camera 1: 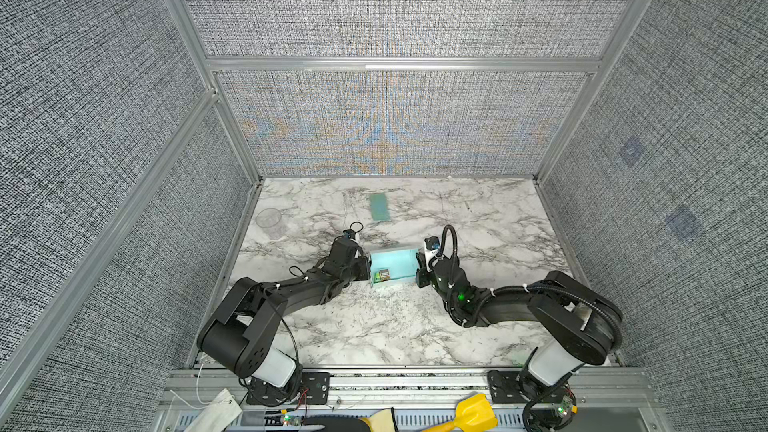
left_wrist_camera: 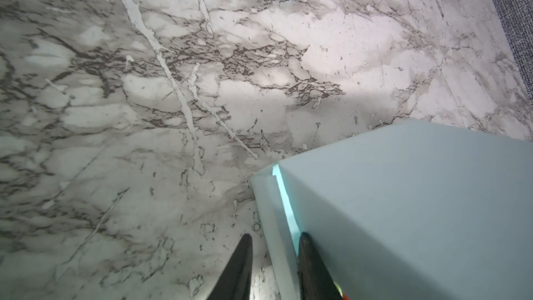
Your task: Fold the paper box
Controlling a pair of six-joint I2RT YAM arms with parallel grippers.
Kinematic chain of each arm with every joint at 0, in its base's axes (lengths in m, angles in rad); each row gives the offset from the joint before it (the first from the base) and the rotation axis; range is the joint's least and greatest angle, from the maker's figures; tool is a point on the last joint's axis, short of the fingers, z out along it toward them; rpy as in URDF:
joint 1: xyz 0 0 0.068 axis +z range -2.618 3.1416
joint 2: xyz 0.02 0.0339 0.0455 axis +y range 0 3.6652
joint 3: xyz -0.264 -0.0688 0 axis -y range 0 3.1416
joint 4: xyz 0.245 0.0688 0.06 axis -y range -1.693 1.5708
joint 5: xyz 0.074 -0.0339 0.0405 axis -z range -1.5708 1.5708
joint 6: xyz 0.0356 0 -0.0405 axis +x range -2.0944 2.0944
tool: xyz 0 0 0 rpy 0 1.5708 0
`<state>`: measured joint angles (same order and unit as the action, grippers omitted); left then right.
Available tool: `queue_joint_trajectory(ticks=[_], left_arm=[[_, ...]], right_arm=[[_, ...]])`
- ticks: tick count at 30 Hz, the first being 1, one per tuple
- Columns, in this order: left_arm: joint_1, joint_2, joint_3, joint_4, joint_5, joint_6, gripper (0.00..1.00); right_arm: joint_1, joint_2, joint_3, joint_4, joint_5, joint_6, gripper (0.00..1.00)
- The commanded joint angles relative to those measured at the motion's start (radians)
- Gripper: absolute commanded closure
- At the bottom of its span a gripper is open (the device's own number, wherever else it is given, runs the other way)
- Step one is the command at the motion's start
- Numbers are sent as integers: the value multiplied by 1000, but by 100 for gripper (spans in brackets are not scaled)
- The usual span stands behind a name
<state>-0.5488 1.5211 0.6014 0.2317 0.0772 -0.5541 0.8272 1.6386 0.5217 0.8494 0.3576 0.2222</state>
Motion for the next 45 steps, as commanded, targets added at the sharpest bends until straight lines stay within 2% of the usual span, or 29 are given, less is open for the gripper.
queue_joint_trajectory(ticks=[1,11,27,32,37,45], left_arm=[[-14,-9,-7,21,-12,-4,69],[-23,-50,-39,-11,-42,-16,70],[-16,-194,-91,-132,-111,-67,72],[-10,-234,-91,-138,-109,-81,73],[-10,-214,-87,-97,-55,-79,74],[-3,-237,-45,-138,-70,-66,74]], right_arm=[[8,3,-22,37,-1,14,100],[31,34,-85,139,12,10,100],[33,37,-120,178,-4,-33,100],[33,39,-113,173,-6,-40,100],[33,41,-109,170,-7,-41,100],[33,53,-94,154,-21,-55,100]])
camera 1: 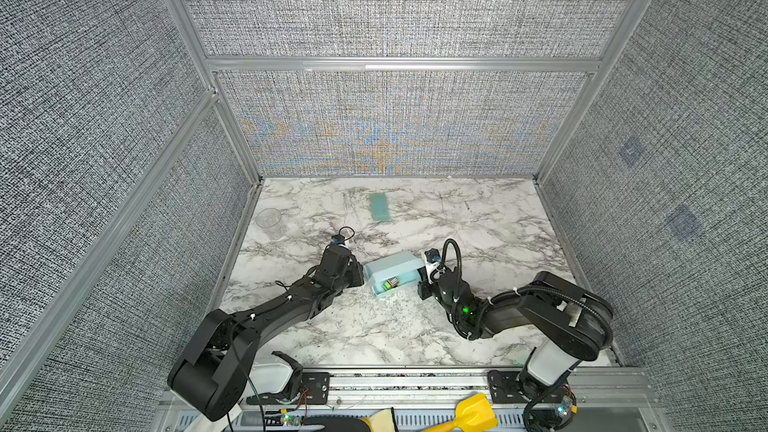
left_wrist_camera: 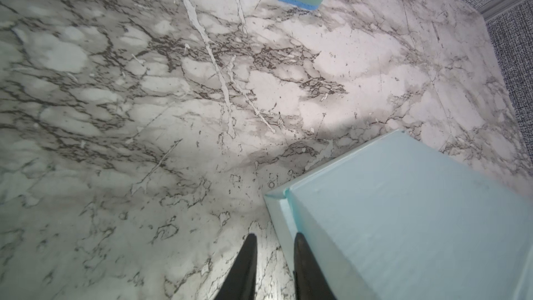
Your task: Fold the paper box
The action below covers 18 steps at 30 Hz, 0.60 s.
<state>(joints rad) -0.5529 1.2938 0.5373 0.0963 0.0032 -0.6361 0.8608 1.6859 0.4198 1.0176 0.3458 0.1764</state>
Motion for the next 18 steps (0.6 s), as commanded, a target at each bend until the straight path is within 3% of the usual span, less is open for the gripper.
queue_joint_trajectory(ticks=[1,10,12,15,18], left_arm=[[2,-10,30,-11,0,22,74],[-5,83,101,32,128,109,74],[-14,106,98,49,134,106,74],[-23,127,93,62,134,105,74],[-27,139,87,73,132,103,74]], right_arm=[[0,9,10,-14,-12,-8,100],[0,13,21,-46,-29,-17,100],[-1,0,33,-93,-44,-18,91],[0,-33,58,-215,-81,-11,69],[0,-76,71,-331,-115,8,55]])
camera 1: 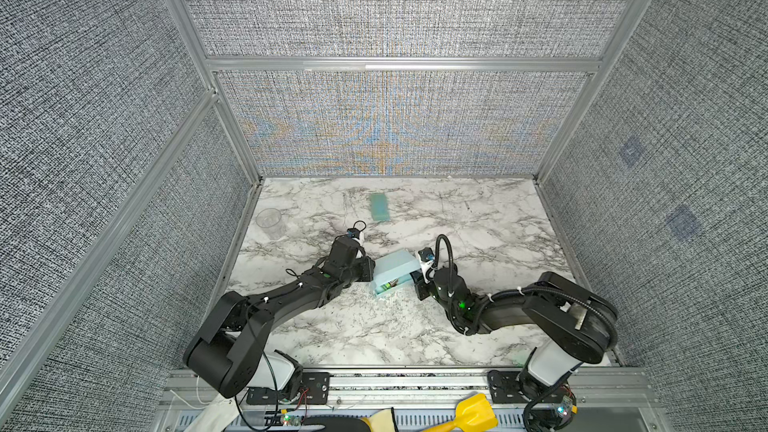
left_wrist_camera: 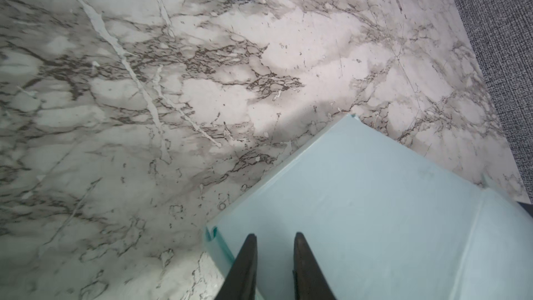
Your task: Fold the paper box
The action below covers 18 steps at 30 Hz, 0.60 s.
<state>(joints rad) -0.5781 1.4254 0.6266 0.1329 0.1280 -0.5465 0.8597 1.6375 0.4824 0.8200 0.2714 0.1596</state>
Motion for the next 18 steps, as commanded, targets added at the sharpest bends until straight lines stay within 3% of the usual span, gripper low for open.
queue_joint_trajectory(ticks=[1,7,13,18], left_arm=[[-4,10,-3,40,8,13,74],[-5,30,1,42,-1,18,74],[-5,47,9,36,-9,25,74],[-6,70,13,37,-13,28,75]], right_arm=[[2,-44,6,-163,-42,38,52],[2,-162,39,-436,-79,66,42],[2,-305,34,-686,-154,99,41],[2,-495,-21,-790,-205,137,43]])
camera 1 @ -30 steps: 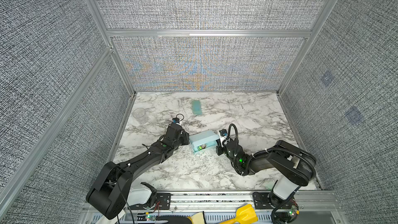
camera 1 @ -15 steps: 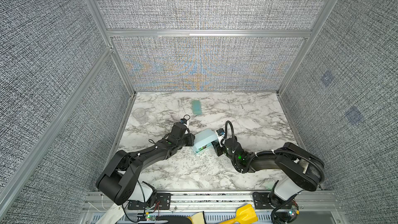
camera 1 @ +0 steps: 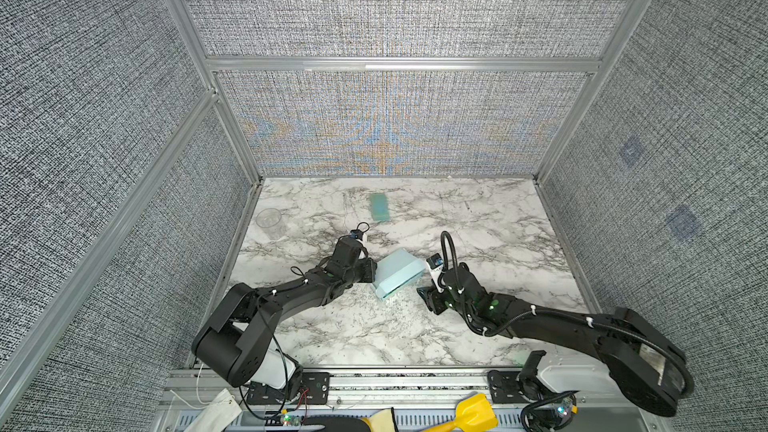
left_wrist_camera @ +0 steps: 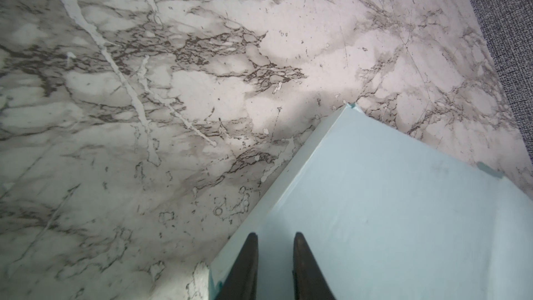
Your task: Fold the paper box
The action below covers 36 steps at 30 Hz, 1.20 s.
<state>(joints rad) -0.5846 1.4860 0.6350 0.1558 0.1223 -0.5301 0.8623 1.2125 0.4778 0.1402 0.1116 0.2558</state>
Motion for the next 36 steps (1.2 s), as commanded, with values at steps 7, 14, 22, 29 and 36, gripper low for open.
queue_joint_trajectory(ticks=[7,14,22,29,36], left_arm=[[-15,35,8,10,-30,16,75],[-34,49,24,-4,-53,20,76],[-36,50,27,-15,-60,25,76],[-37,86,56,-19,-55,33,76],[-37,93,124,-61,-53,43,76]], right_arm=[[-39,-140,133,-231,-32,66,45],[-55,157,386,-279,-57,58,48],[-57,355,331,-145,-77,123,52],[-49,382,290,-116,-54,149,55],[-62,295,342,-188,-10,126,55]])
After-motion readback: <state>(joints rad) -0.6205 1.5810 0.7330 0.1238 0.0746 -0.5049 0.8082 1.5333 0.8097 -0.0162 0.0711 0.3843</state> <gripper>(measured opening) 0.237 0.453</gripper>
